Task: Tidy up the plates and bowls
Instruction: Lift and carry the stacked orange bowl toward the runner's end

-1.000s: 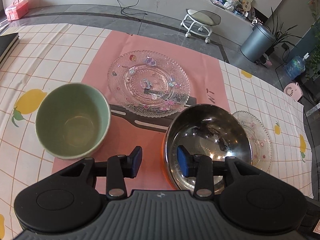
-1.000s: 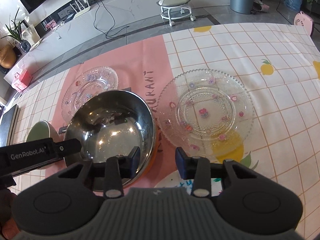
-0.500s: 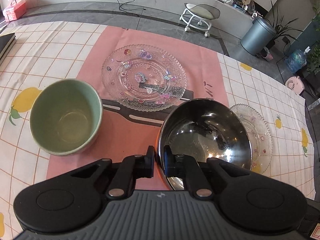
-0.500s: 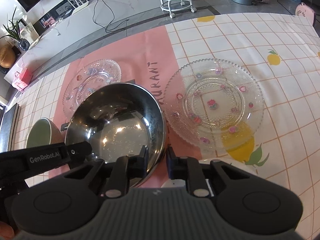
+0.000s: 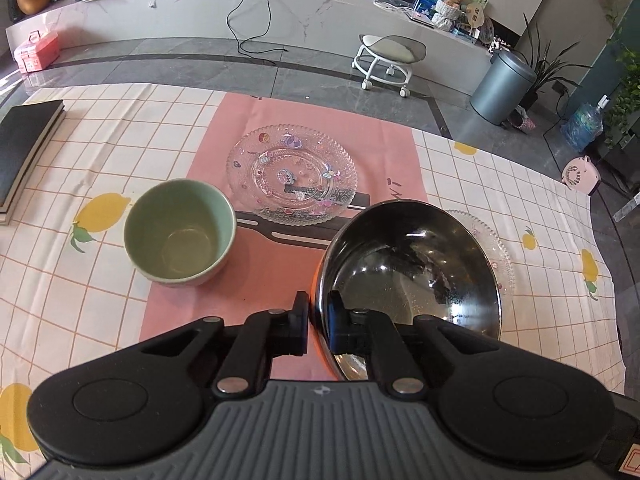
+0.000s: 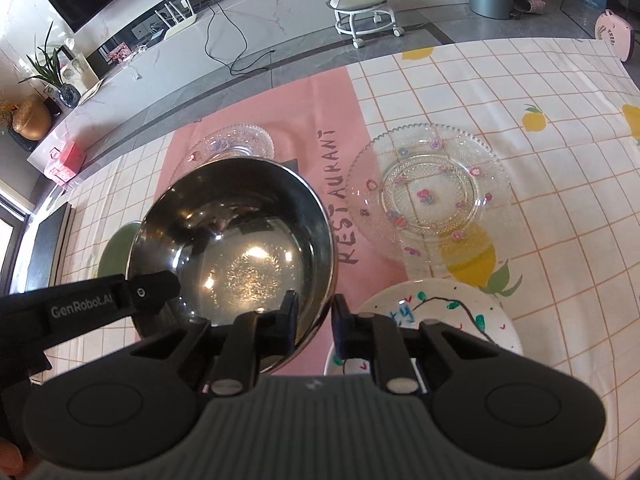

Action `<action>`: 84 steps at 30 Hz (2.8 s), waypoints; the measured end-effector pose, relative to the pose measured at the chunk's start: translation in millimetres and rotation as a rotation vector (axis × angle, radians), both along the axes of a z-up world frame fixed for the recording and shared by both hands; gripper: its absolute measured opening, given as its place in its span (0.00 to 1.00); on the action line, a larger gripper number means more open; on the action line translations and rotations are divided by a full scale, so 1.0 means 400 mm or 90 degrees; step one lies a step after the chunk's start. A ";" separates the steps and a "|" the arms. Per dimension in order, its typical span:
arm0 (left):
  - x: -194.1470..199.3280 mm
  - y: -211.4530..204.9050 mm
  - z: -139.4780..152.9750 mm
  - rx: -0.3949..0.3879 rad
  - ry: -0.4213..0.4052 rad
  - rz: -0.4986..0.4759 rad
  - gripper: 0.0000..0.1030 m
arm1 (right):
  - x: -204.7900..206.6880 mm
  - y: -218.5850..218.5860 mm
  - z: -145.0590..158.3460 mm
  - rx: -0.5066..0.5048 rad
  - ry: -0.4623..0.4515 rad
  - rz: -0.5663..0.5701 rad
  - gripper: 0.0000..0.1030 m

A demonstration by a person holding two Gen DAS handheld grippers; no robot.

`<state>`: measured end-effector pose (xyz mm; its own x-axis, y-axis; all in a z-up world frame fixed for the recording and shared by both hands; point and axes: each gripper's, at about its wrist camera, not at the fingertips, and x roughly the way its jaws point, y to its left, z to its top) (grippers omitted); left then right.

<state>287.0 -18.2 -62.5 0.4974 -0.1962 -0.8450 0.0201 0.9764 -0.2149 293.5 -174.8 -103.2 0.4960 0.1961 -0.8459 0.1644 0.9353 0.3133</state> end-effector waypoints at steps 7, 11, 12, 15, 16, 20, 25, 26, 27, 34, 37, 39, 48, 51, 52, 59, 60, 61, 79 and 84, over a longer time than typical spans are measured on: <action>-0.101 0.020 0.076 -0.003 -0.017 0.012 0.09 | -0.104 0.010 0.075 0.016 -0.019 0.018 0.15; -0.170 0.031 0.114 -0.001 -0.026 0.022 0.09 | -0.174 0.020 0.119 0.023 -0.032 0.024 0.15; -0.186 0.034 0.122 0.000 -0.028 0.023 0.09 | -0.191 0.024 0.128 0.023 -0.034 0.026 0.15; -0.233 0.042 0.141 0.010 -0.033 0.024 0.09 | -0.245 0.035 0.148 0.027 -0.037 0.035 0.15; -0.250 0.044 0.147 0.013 -0.032 0.025 0.09 | -0.267 0.039 0.154 0.030 -0.037 0.038 0.15; -0.315 0.054 0.161 0.029 -0.026 0.030 0.09 | -0.336 0.048 0.163 0.049 -0.025 0.051 0.15; -0.378 0.069 0.167 0.042 -0.004 0.046 0.09 | -0.404 0.067 0.176 0.059 -0.006 0.078 0.15; -0.394 0.073 0.165 0.045 0.002 0.049 0.09 | -0.415 0.071 0.177 0.056 -0.002 0.085 0.15; -0.404 0.077 0.162 0.048 0.011 0.053 0.09 | -0.424 0.076 0.178 0.054 0.003 0.092 0.15; -0.456 0.116 0.111 0.049 0.093 0.071 0.10 | -0.459 0.102 0.146 0.054 0.077 0.152 0.15; -0.467 0.126 0.089 0.044 0.116 0.072 0.10 | -0.462 0.109 0.137 0.049 0.095 0.168 0.15; -0.467 0.130 0.073 0.041 0.131 0.074 0.10 | -0.462 0.114 0.130 0.043 0.104 0.174 0.15; -0.439 0.148 0.003 0.029 0.185 0.073 0.10 | -0.425 0.136 0.091 0.017 0.137 0.187 0.16; -0.431 0.153 -0.015 0.027 0.194 0.071 0.09 | -0.413 0.148 0.081 0.000 0.136 0.194 0.16; -0.427 0.153 -0.019 0.026 0.195 0.070 0.10 | -0.409 0.151 0.077 -0.005 0.135 0.196 0.16; -0.419 0.148 -0.037 0.040 0.199 0.054 0.11 | -0.394 0.163 0.045 -0.016 0.145 0.206 0.15; -0.419 0.147 -0.039 0.043 0.199 0.050 0.11 | -0.393 0.164 0.041 -0.016 0.146 0.206 0.15; -0.419 0.146 -0.041 0.045 0.198 0.047 0.11 | -0.393 0.165 0.038 -0.018 0.147 0.207 0.14; -0.414 0.136 -0.058 0.079 0.198 0.034 0.13 | -0.408 0.202 0.042 -0.106 0.093 0.261 0.14; -0.413 0.139 -0.057 0.082 0.196 0.034 0.21 | -0.406 0.193 0.040 -0.111 0.088 0.259 0.15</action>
